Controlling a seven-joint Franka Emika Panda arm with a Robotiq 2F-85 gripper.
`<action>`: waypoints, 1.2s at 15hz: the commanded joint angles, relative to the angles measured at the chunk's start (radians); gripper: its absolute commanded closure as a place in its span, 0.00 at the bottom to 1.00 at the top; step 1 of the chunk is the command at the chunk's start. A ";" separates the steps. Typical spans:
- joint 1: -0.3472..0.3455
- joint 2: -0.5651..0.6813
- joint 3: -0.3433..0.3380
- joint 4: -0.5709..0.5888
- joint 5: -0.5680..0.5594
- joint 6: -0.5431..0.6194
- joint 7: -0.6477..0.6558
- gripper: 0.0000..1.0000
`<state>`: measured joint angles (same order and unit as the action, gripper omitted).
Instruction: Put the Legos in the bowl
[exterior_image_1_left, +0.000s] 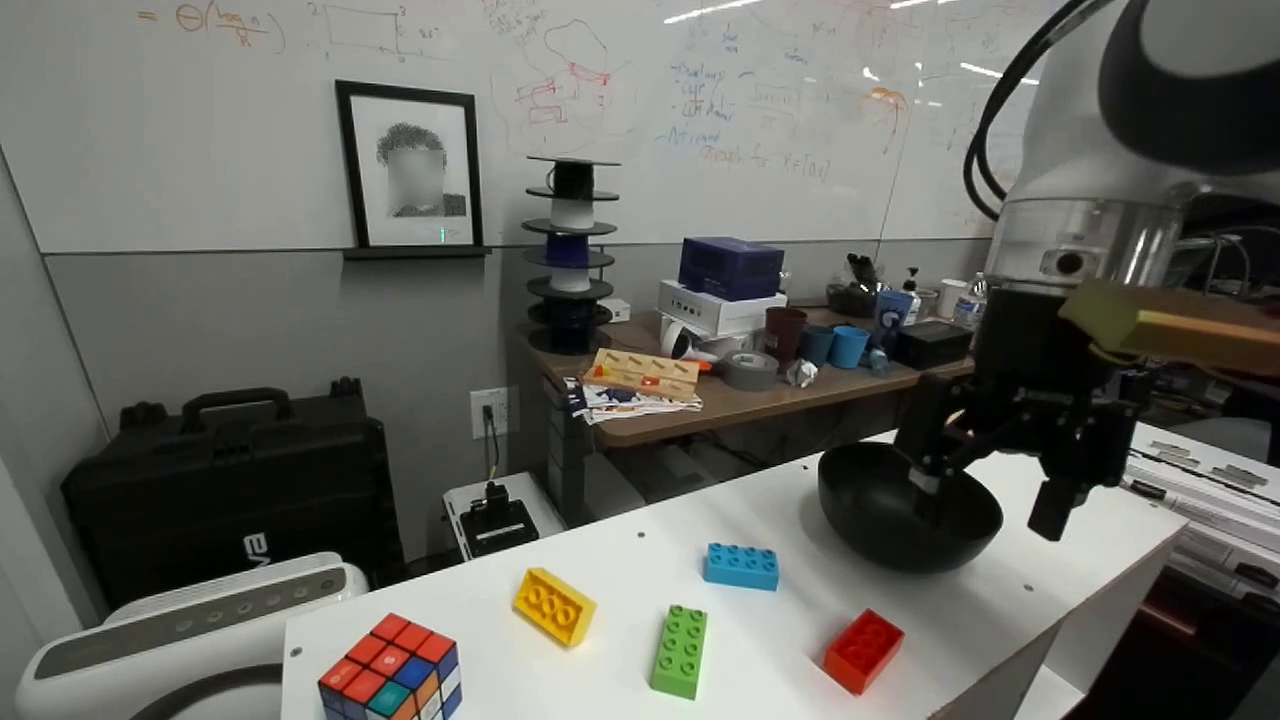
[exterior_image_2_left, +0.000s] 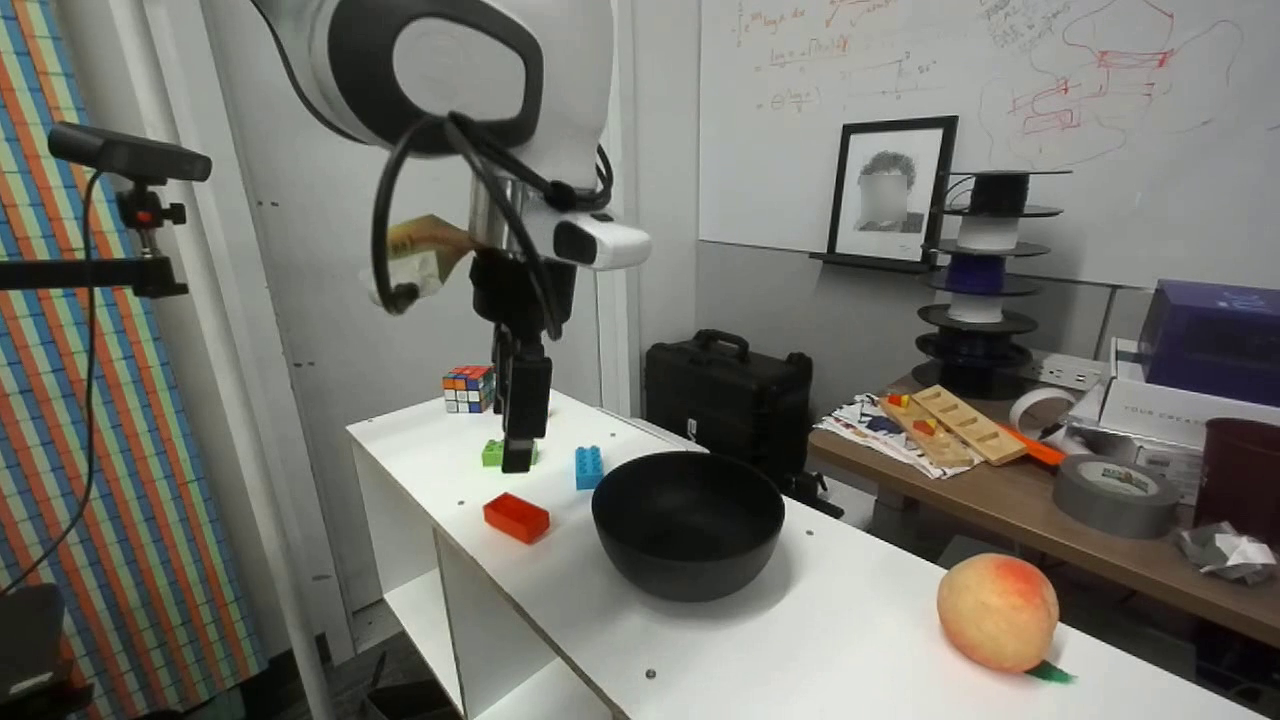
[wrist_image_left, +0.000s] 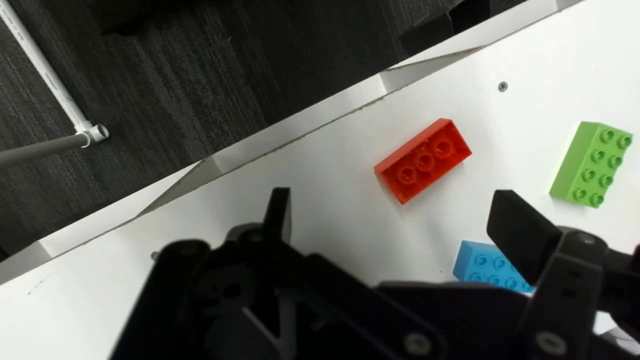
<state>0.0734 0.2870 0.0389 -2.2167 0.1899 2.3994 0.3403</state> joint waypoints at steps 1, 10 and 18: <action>0.006 0.114 0.006 0.067 0.069 0.091 0.042 0.00; 0.019 0.346 0.033 0.260 0.156 0.101 0.083 0.00; 0.035 0.425 0.041 0.317 0.186 -0.022 0.145 0.00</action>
<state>0.0925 0.7010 0.0814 -1.9254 0.3554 2.4270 0.4571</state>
